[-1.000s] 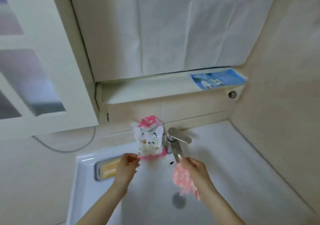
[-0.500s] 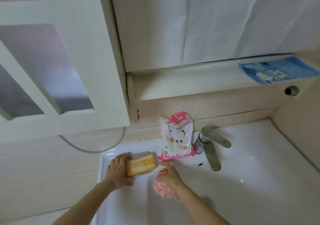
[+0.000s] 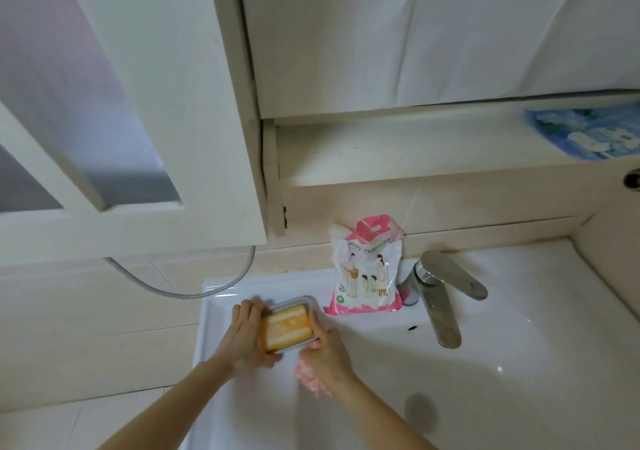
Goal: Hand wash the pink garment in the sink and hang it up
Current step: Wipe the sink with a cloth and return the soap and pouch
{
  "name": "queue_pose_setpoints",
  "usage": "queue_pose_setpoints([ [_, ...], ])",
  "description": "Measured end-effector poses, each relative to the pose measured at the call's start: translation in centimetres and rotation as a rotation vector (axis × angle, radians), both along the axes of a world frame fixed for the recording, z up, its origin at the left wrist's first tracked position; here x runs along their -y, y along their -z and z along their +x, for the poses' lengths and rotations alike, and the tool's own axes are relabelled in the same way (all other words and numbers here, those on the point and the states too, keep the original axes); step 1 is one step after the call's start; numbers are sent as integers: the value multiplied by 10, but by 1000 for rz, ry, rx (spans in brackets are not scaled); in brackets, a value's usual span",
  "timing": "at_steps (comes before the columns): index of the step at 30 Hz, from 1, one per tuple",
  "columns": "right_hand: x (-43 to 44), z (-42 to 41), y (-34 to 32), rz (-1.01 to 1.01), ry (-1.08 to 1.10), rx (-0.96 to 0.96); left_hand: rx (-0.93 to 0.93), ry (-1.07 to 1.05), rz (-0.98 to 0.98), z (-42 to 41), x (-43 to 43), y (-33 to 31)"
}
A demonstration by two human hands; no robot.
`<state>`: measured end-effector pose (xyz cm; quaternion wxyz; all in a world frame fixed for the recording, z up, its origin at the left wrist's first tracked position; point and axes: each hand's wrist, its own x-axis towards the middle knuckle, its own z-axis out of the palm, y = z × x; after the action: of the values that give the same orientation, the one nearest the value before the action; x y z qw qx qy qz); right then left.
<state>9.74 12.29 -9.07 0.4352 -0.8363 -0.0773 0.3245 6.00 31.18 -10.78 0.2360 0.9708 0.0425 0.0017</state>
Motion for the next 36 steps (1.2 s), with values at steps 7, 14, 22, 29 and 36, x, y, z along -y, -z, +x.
queue_pose_setpoints([
  [7,35,3,-18,473,352,-178,-31,37,-70,2,19,-36],
  [14,79,16,-46,734,625,-180,-165,187,-465,49,57,-91],
  [22,82,37,-54,933,850,-167,-303,-117,-1101,103,83,-94],
  [29,70,70,-64,907,936,-218,-306,-118,-1109,113,88,-98],
  [36,74,83,-65,812,873,-305,-287,-49,-1106,98,80,-108],
])
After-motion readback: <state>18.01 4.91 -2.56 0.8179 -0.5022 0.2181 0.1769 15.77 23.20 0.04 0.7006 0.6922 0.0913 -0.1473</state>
